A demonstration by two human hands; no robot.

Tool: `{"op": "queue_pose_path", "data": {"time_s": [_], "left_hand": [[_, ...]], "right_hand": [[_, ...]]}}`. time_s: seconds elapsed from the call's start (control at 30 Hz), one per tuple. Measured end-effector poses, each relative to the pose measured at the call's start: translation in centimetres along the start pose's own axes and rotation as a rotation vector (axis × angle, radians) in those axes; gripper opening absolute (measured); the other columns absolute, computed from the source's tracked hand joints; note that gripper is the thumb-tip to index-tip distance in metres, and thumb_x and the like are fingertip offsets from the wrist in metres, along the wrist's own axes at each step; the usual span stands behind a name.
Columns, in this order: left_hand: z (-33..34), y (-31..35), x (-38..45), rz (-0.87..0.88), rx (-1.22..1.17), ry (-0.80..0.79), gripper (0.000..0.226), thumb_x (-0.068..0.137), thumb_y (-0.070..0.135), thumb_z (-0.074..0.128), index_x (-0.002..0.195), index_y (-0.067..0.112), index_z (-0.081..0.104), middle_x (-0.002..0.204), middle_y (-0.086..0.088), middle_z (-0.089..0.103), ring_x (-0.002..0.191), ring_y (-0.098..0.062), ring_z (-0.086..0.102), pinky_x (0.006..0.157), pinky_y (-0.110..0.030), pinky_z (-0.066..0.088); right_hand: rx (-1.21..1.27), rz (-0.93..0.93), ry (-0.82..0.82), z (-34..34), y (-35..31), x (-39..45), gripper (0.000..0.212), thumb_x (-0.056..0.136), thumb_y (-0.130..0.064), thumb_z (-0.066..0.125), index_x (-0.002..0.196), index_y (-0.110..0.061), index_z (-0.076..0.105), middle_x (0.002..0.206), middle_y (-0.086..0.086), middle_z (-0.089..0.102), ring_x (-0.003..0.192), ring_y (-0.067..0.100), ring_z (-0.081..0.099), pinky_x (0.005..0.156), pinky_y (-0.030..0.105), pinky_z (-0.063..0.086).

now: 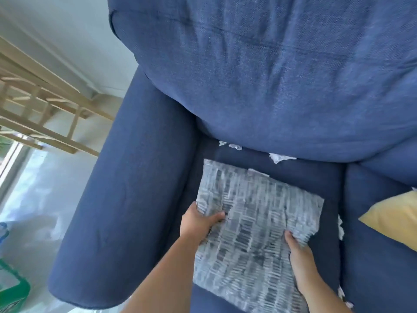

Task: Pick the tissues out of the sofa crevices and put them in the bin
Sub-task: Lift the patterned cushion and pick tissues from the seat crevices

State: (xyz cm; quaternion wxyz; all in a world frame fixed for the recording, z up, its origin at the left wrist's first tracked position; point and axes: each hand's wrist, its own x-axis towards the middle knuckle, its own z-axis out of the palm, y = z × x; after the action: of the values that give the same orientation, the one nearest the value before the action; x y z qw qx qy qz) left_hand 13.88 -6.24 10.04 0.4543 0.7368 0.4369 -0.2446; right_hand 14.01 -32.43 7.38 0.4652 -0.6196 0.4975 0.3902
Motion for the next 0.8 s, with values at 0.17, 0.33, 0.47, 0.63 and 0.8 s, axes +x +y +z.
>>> {"op": "queue_pose_path", "data": {"time_s": [0.17, 0.33, 0.47, 0.63, 0.8], "left_hand": [[1.2, -1.8, 0.3, -0.058, 0.015, 0.063, 0.085, 0.052, 0.059, 0.087, 0.120, 0.028, 0.046, 0.111, 0.011, 0.065, 0.090, -0.009, 0.064, 0.080, -0.035, 0.056], [2.0, 1.2, 1.3, 0.200, 0.076, 0.298, 0.109, 0.059, 0.054, 0.086, 0.147, 0.032, 0.024, 0.141, 0.009, 0.037, 0.128, -0.012, 0.042, 0.107, -0.039, 0.042], [3.4, 7.3, 3.6, 0.421, -0.019, 0.253, 0.075, 0.079, 0.038, 0.077, 0.143, 0.029, 0.038, 0.138, 0.012, 0.041, 0.129, -0.004, 0.041, 0.104, -0.019, 0.032], [6.9, 12.0, 8.4, 0.348, 0.055, 0.038, 0.086, 0.082, 0.038, 0.073, 0.151, 0.020, 0.025, 0.149, 0.001, 0.034, 0.138, -0.017, 0.034, 0.108, -0.028, 0.031], [9.3, 11.4, 12.9, 0.211, 0.161, 0.212, 0.107, 0.077, 0.052, 0.072, 0.154, 0.017, 0.008, 0.162, -0.004, 0.015, 0.149, -0.025, 0.006, 0.121, -0.039, 0.009]], "right_hand": [[-0.144, -0.113, 0.132, 0.2, -0.1, 0.9, 0.096, 0.081, -0.055, 0.067, 0.153, -0.023, 0.011, 0.146, 0.013, 0.038, 0.124, 0.038, 0.048, 0.094, 0.049, 0.042], [-0.199, -0.554, 0.521, 0.3, -4.6, 0.7, 0.083, 0.079, -0.010, 0.065, 0.148, -0.030, 0.025, 0.151, 0.012, 0.033, 0.137, 0.039, 0.029, 0.111, 0.059, 0.025], [-0.128, -0.785, 0.427, 2.7, -10.7, 2.1, 0.054, 0.084, -0.015, 0.049, 0.138, -0.019, 0.048, 0.152, 0.009, 0.029, 0.138, 0.029, 0.028, 0.114, 0.047, 0.025], [-0.049, -0.619, 0.284, 6.3, -16.3, 6.4, 0.069, 0.085, -0.021, 0.064, 0.147, -0.013, 0.034, 0.153, 0.011, 0.029, 0.137, 0.028, 0.038, 0.113, 0.039, 0.032], [-0.114, -0.586, 0.517, 6.6, -16.3, 10.1, 0.100, 0.075, -0.037, 0.077, 0.153, -0.011, 0.019, 0.156, 0.011, 0.030, 0.147, 0.030, 0.018, 0.119, 0.044, 0.019]]}}
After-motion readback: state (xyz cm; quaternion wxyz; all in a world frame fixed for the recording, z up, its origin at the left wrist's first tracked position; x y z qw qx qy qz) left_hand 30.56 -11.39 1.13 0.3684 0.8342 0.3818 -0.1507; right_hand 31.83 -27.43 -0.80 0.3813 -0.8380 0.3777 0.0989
